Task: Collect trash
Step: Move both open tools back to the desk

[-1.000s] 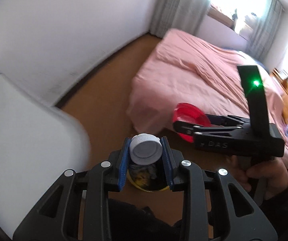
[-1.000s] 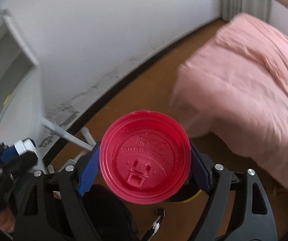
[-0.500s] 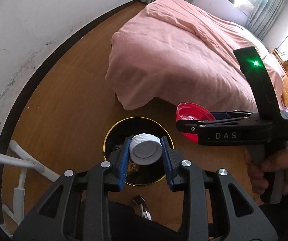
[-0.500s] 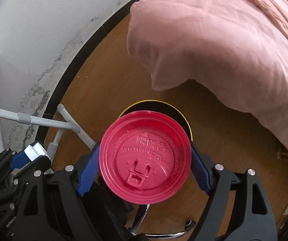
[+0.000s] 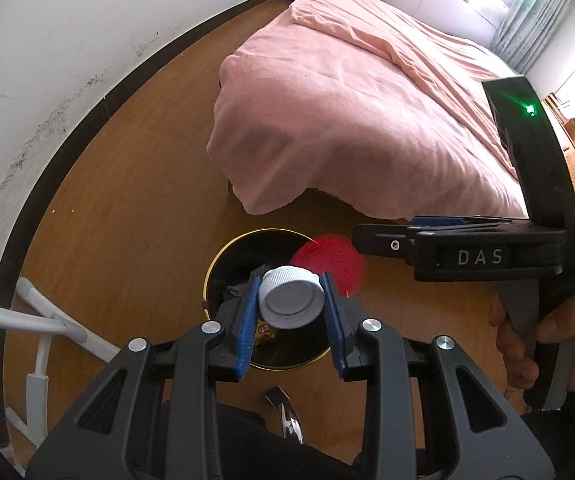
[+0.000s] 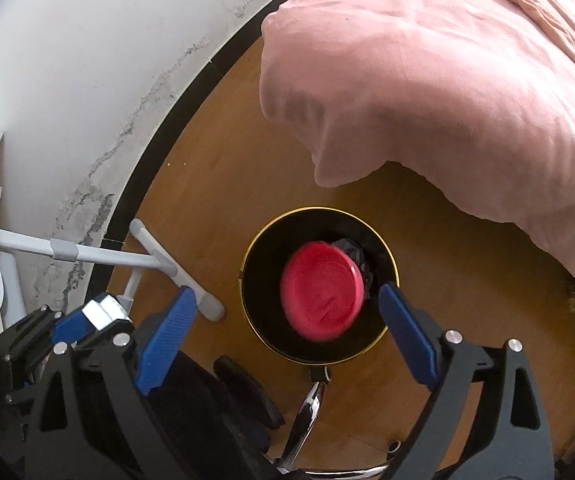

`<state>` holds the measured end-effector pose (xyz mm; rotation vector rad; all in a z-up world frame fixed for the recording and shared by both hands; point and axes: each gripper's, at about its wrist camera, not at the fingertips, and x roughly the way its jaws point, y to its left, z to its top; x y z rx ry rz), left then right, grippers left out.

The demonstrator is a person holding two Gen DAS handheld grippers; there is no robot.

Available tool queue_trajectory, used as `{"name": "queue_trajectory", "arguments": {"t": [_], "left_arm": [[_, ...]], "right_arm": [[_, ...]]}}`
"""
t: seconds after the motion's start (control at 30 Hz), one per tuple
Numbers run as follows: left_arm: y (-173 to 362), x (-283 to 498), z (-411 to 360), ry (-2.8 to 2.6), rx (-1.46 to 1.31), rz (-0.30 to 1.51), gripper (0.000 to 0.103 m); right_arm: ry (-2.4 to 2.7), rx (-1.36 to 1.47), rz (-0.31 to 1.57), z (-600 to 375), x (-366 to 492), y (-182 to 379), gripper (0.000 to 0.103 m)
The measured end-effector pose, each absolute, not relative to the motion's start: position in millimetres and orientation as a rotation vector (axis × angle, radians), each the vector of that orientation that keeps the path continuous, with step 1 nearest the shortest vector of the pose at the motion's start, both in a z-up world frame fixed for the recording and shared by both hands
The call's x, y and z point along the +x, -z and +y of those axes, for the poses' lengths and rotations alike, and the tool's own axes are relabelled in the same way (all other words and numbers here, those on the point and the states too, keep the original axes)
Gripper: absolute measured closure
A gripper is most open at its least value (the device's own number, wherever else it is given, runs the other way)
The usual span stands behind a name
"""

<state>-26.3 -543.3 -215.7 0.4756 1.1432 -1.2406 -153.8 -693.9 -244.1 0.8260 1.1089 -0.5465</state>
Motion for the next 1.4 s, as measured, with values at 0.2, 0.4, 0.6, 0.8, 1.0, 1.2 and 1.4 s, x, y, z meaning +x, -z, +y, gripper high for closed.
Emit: {"name": "queue_trajectory", "arguments": {"t": [0.2,0.4,0.6,0.8,1.0,1.2,1.4], "left_arm": [[216.5,-31.2,-545.7,1.253,0.483,1.151,0.073],[209.8,-43.5,-557.7,1.293,0.509,1.134,0.059],[183.5,-49.2,-555.1,1.299,0.493,1.073,0.04],[142.6,-50.2,-524.8,1.262,0.459,1.005,0.024],[75.5,-34.6,-454.6,1.17,0.385,0.9,0.013],[13.6,7.5,-335.0,0.937,0.295,0.797,0.012],[-0.1,54.7,-179.9,0.568,0.19,0.793,0.012]], "right_arm": [[0.586,0.832,1.069,-698.5,-158.8,235.5,0.013],[0.666,0.844,0.991,-707.8,-172.6,220.9,0.013],[0.702,0.847,0.949,-713.3,-182.3,211.1,0.013],[0.697,0.789,0.933,-702.5,-171.2,197.4,0.013],[0.626,0.633,0.861,-660.5,-133.9,144.0,0.013],[0.403,0.434,0.765,-565.0,-71.6,62.1,0.013],[0.025,0.261,0.766,-427.5,8.7,15.3,0.013]]}}
